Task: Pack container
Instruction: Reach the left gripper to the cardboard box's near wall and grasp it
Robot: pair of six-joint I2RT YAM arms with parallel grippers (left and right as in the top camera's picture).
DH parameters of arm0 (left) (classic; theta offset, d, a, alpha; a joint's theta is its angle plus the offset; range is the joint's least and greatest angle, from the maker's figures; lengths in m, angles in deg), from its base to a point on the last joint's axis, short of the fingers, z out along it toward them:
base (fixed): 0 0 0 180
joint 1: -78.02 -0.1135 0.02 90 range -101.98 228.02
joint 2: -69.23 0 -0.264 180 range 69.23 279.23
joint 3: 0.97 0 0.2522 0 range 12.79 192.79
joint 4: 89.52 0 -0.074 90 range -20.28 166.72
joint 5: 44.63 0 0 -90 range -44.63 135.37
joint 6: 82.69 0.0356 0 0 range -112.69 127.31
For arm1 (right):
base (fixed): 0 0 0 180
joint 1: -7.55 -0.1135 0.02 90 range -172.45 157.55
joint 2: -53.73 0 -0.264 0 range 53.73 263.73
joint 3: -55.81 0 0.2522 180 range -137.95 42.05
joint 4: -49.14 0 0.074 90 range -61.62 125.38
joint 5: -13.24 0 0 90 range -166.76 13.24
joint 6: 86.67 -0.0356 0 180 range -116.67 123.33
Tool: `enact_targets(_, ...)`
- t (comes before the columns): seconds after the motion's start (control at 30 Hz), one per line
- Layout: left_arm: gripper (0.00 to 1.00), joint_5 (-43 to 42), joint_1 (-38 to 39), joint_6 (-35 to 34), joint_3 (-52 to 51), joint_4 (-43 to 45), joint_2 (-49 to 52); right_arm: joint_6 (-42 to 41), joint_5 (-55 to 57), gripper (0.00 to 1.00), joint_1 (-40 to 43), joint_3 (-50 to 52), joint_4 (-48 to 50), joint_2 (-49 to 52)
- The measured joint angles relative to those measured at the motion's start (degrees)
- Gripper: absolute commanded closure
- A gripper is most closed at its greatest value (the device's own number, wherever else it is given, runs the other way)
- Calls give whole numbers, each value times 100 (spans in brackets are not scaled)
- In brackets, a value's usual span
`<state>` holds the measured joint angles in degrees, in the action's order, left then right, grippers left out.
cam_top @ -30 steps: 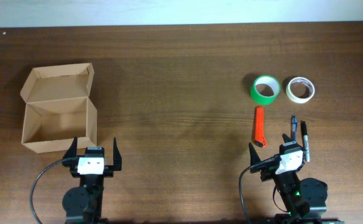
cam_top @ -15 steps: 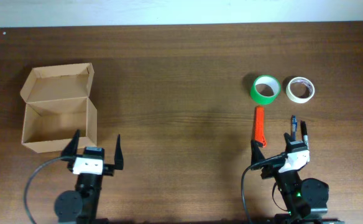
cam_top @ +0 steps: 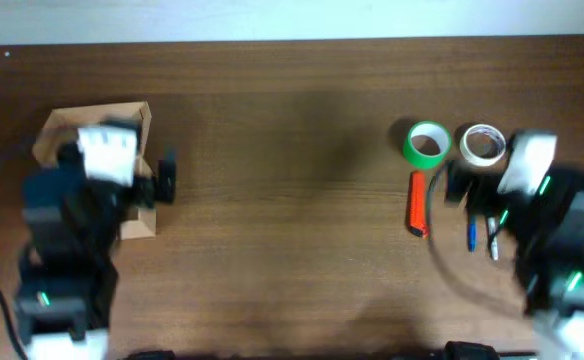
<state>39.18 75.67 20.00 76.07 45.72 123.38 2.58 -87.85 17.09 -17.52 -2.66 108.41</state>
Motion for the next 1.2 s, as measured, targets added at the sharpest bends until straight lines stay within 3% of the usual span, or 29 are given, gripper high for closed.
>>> enact_targets(0.2,0,26,-9,17,1725,-1047,1388,61,-221,1,186,-2734,-1589,2026)
enact_targets(0.3,0,-11,-9,17,1943,-1073,1692,59,-256,1,186,-3300,-1947,2529)
enact_targets(0.6,0,-61,-216,-129,2006,-1366,2149,52,-501,1,186,-3432,-2496,3250)
enact_targets(0.83,0,-199,-708,-474,2028,-2170,3436,-7,-553,1,186,-3432,-2557,3351)
enact_targets(1.03,25,-310,-717,-496,2028,-2326,4002,-76,-553,1,186,-3432,-2564,3353)
enact_targets(1.2,26,-81,-717,-507,2028,-2463,4256,-76,-549,1,186,-3432,-2564,3353)
